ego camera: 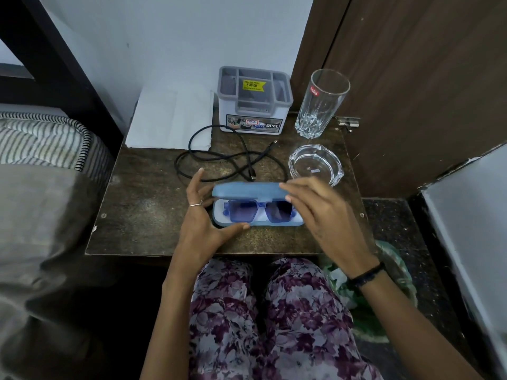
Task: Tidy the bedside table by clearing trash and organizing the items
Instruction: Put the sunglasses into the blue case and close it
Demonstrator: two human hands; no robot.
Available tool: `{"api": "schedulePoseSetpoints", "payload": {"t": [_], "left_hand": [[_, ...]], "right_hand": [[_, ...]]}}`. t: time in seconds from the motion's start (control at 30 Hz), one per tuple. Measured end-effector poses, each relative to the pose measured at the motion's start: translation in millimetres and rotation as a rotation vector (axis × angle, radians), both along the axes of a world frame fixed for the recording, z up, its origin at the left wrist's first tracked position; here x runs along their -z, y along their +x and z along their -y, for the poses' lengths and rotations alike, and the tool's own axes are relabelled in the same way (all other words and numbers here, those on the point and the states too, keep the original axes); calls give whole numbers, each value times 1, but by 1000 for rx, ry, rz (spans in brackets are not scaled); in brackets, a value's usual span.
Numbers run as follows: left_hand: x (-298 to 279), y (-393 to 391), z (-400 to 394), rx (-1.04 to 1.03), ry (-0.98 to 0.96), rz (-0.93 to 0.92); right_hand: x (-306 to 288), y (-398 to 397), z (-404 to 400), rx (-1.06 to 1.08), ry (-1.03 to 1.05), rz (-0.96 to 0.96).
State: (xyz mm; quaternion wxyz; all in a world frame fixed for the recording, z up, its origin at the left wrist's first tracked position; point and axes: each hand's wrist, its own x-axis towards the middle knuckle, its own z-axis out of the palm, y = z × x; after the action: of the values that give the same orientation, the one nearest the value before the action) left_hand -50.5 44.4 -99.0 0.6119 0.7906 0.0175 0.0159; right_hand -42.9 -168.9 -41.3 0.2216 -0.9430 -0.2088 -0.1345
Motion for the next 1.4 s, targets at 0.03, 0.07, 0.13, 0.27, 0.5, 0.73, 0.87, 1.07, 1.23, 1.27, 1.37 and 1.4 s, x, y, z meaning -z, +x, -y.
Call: {"api": "schedulePoseSetpoints", "payload": {"t": [0.03,0.07,0.13,0.27,0.5,0.73,0.87,1.07,1.23,1.27,1.37,1.4], "left_hand": [[-1,0,1,-17,6,4],[-1,0,1,-32,18,1],[-4,-1,1,-32,49,-4],[-8,-4,4,64,200,54],[-6,-7,9,52,409,107],[-6,-5,8,73,423,82],[-7,-7,8,79,443,69],[-12,-16,10,-104,280,119],[-27,-19,5,-576,55,138],[-29,-18,3,-686,14,138],[-32,-15,-5,-963,-12,79],[-31,-14,-8,-1021,-3,59]], "right_hand": [[4,-3,1,0,-22,19],[9,-6,2,-2,-39,35],[16,-12,3,-1,-55,50],[29,-17,-3,7,-139,78],[60,-26,-11,52,-103,141],[66,-26,-13,65,-17,157],[66,-27,-16,89,29,127],[56,-28,-36,119,201,87],[49,-20,-62,99,278,102],[50,-17,-66,88,276,78],[52,-11,-75,63,257,8],[52,-9,-77,64,251,-21]]}}
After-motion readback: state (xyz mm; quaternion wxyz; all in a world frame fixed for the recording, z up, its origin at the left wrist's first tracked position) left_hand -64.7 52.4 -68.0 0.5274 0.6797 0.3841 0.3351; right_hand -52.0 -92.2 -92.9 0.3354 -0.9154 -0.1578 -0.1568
